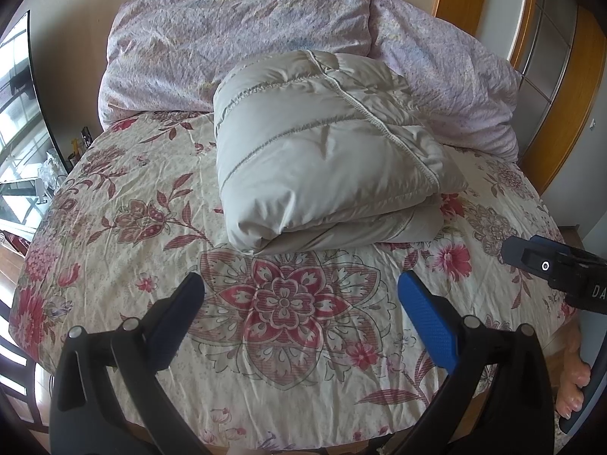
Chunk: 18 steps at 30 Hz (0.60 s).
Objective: Fold large clothes
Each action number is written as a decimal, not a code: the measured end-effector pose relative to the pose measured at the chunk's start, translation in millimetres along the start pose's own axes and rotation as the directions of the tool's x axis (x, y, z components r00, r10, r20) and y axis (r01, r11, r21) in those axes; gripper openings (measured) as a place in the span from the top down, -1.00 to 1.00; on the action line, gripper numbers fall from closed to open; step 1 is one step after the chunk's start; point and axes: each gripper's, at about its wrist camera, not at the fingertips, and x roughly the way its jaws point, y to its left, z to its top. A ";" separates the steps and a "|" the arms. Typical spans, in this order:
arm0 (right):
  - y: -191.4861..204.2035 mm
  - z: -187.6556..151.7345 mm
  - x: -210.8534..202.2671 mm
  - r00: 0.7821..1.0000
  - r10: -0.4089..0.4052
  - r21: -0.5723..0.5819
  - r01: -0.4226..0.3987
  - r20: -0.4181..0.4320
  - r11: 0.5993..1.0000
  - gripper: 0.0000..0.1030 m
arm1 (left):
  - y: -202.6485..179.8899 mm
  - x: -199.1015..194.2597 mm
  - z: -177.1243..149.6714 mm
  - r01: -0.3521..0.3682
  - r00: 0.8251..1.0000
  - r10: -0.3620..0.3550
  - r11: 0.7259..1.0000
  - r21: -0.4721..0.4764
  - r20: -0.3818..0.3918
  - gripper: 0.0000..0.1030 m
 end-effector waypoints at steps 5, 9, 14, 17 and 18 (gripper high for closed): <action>-0.4 0.0 0.3 1.000 0.000 0.002 0.000 0.001 1.000 -0.97 | 0.6 1.3 0.6 0.000 1.000 0.000 1.000 -0.001 -0.002 -0.96; -0.5 0.1 0.7 1.000 0.001 0.001 -0.001 0.000 1.000 -0.97 | 1.7 3.3 1.5 0.002 1.000 -0.002 1.000 -0.004 -0.005 -0.96; -0.5 0.1 0.8 1.000 0.000 0.001 0.000 0.001 1.000 -0.97 | 1.9 5.4 2.7 0.004 1.000 -0.004 1.000 -0.004 -0.005 -0.96; -0.8 0.0 0.7 1.000 0.001 0.001 -0.001 0.001 1.000 -0.97 | 1.1 5.0 2.5 0.001 1.000 -0.001 1.000 -0.005 0.002 -0.96; -1.0 0.0 0.7 1.000 0.001 0.002 -0.001 0.001 1.000 -0.97 | 0.6 4.9 2.6 0.000 1.000 0.000 1.000 -0.004 0.003 -0.96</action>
